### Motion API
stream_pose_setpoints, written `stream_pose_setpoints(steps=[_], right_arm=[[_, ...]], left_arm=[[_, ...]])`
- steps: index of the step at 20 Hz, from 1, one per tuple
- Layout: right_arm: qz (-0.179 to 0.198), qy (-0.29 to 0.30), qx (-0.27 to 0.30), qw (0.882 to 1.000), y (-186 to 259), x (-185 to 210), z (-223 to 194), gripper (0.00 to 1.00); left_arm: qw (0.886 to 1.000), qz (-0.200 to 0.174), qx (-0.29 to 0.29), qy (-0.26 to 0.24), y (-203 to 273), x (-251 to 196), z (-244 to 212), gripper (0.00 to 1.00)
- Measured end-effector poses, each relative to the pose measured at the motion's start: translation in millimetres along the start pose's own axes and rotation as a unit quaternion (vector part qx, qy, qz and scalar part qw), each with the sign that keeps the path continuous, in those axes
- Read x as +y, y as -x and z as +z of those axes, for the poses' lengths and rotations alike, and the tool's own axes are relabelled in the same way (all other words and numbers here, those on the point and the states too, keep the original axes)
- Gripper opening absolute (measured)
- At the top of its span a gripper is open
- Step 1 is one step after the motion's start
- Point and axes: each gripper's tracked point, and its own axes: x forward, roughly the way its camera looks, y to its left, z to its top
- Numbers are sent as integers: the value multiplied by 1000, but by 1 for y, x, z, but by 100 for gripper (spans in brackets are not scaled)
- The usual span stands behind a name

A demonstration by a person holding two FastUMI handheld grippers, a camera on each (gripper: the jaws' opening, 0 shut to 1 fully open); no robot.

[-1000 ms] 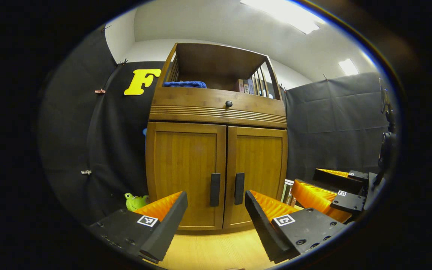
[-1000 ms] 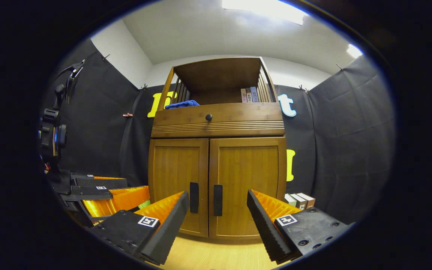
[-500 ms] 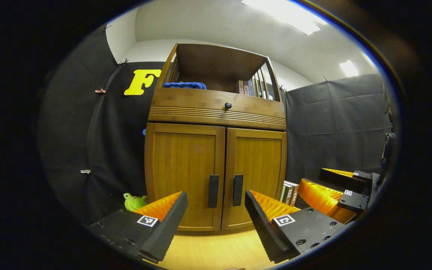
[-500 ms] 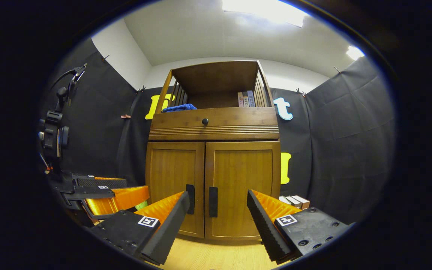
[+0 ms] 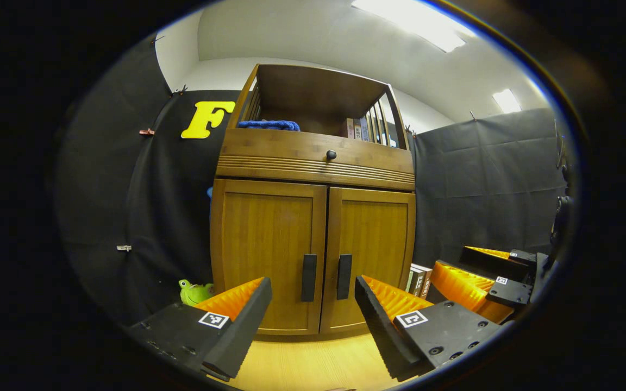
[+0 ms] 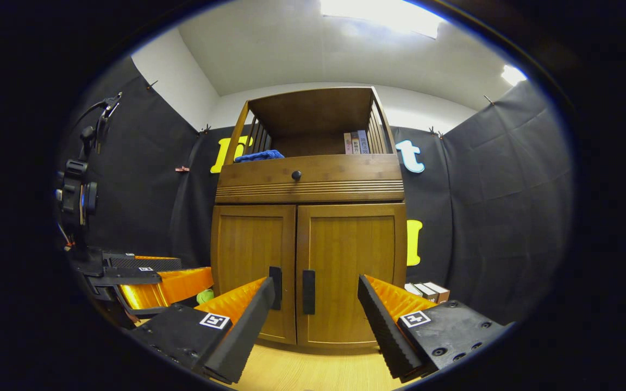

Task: Open the right door of the double-door shoe cabinet with the right hand, and open the left door with the left hand.

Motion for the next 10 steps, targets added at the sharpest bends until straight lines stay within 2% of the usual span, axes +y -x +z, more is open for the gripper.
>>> stream_pose_setpoints(steps=[10], right_arm=[[3,3,3,1000,-3,3,-3,97]], left_arm=[[1000,0,2,0,-1,2,0,96]])
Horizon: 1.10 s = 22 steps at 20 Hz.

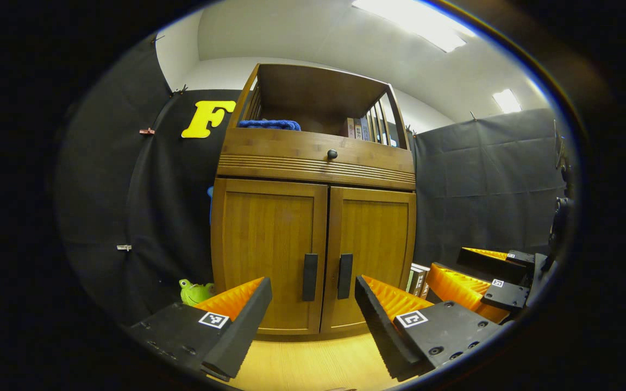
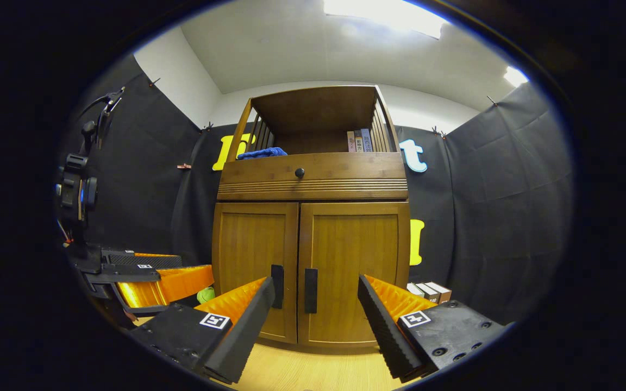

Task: Open the right door of the double-door shoe cabinet with the right hand, and open the left door with the left hand.

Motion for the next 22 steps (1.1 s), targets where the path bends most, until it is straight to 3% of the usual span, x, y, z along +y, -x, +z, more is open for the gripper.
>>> stream_pose_setpoints(steps=[22], right_arm=[[3,4,0,1000,-4,0,-3,96]], left_arm=[[1000,1,0,5,-4,0,1,96]])
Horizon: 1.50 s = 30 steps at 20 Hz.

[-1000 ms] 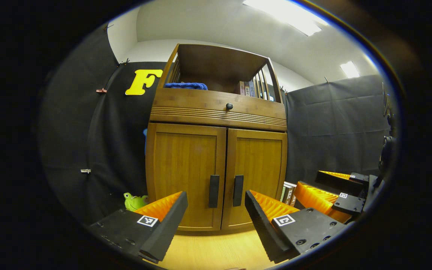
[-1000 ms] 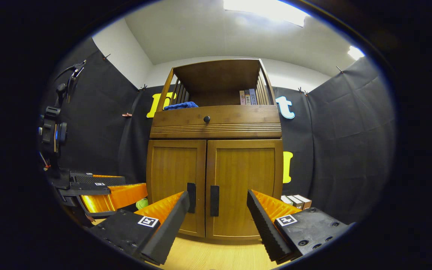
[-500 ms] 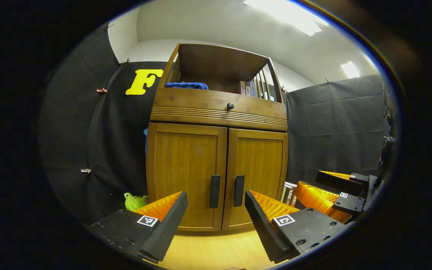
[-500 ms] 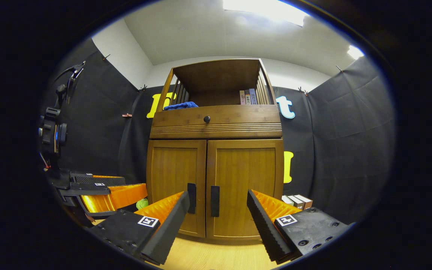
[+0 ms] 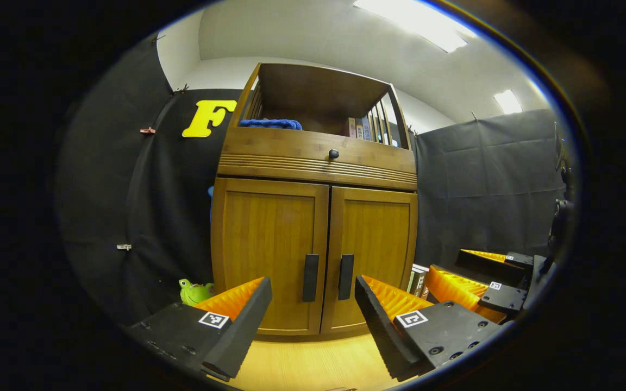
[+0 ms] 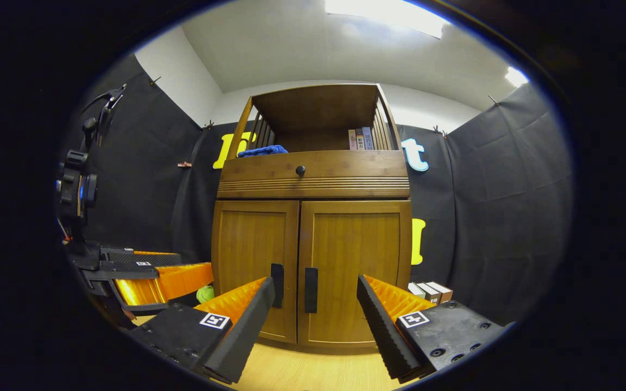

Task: Open the right door of the double-door shoe cabinet with the right hand, and open the left door with the left hand.

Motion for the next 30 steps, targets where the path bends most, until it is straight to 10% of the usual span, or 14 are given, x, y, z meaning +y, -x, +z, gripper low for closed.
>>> stream_pose_setpoints(steps=[30], right_arm=[[17,-6,11,1000,-9,11,-7,96]], left_arm=[[1000,8,-6,-2,9,-3,7,96]])
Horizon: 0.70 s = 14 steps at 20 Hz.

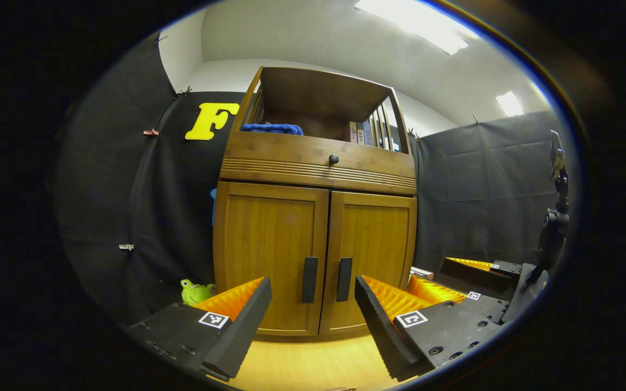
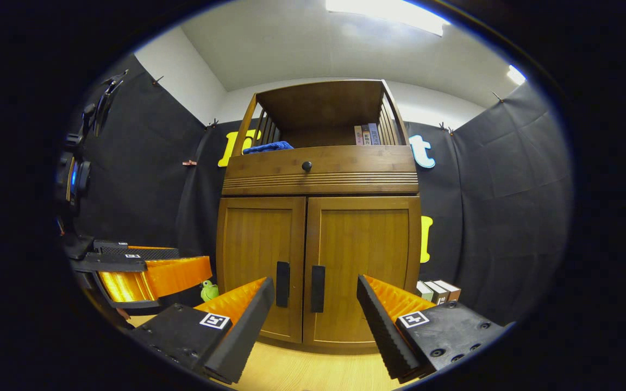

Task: Open the right door of the double-door shoe cabinet with the right hand, and open the left door with the left hand.

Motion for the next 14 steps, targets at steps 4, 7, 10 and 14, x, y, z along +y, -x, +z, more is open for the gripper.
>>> stream_pose_setpoints(steps=[4,7,10,14], right_arm=[[3,-3,-2,1000,-1,2,1,96],[0,4,0,1000,-2,1,0,96],[-1,7,6,1000,-4,1,-3,96],[-2,14,7,1000,-10,-1,-7,97]], left_arm=[[1000,-4,-1,0,2,-1,1,96],[1000,-8,0,3,0,-2,-1,96],[1000,-6,-2,6,0,0,-2,96],[1000,0,1,4,0,1,-3,96]])
